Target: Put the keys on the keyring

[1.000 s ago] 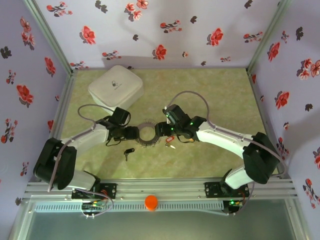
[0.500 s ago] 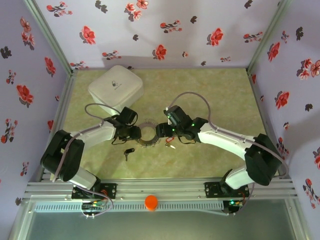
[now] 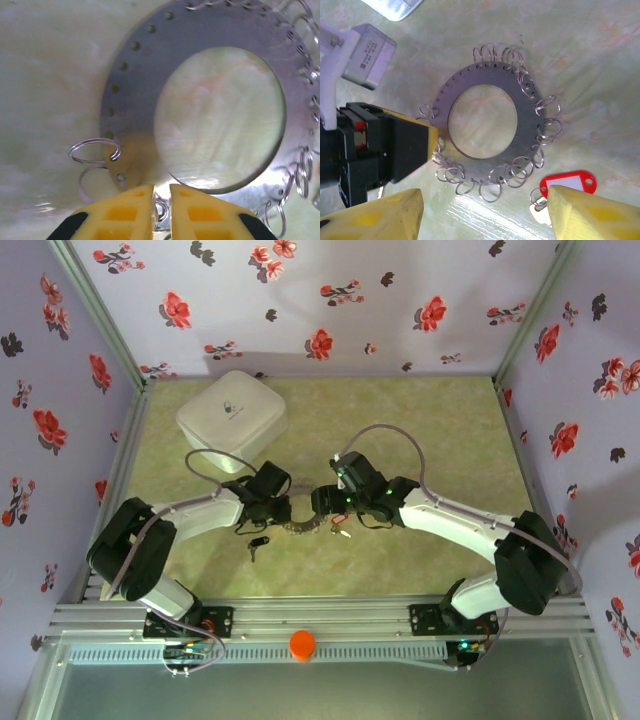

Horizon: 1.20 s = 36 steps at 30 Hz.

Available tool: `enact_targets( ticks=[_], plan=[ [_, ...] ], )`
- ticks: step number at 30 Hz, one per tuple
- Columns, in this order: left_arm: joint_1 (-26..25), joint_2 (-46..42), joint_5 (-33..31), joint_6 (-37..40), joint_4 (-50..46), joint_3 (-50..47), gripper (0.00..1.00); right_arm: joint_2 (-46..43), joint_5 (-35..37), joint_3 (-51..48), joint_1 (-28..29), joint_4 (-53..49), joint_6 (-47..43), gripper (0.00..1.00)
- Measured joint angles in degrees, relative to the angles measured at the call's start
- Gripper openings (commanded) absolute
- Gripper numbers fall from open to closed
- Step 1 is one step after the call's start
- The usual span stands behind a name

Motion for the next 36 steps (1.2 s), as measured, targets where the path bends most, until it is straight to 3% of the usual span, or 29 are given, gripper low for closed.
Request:
enact_targets(
  ticks=[2,5,7,15,21,30,35,36],
  plan=[
    [-1.66,0.02,0.00,-1.18,1.01,-0.39,0.19,0.00,0.00,-0.09,0.00,-0.02,0.09,0.67],
    [-3.72,-0.90,-0.02,-2.93,2.29,-1.46,0.43,-0.09,0.02,-0.09,0.00,-0.07,0.11,0.68],
    [-4.37,-3.04,-0.33,-3.10,1.81,-2.29,0.54,-0.26,0.07,-0.09,0.00,-0.09,0.13,0.69],
    [-0.94,-10.86,-5.01,10.49,-7.72,1.51,0.67,-0.66,0.22,-0.09,0.00,-0.09,0.15,0.69],
    [2.80,-6.80,-2.82,23.04,-12.04,3.32,0.63,-0.74,0.20,-0.09,0.00,-0.13,0.63,0.69],
    [4.44,4.00,0.09,32.00,-12.66,9.33,0.49,-3.39,0.24,-0.28,0.00,-1.46,0.79,0.69],
    [5.64,6.67,0.26,33.38,-13.33,13.33,0.51,-4.26,0.42,-0.61,0.00,-1.75,0.76,0.68],
    [5.81,7.52,0.17,32.61,-13.81,14.53,0.55,-4.26,0.42,-0.61,0.00,-1.81,0.74,0.68]
  ],
)
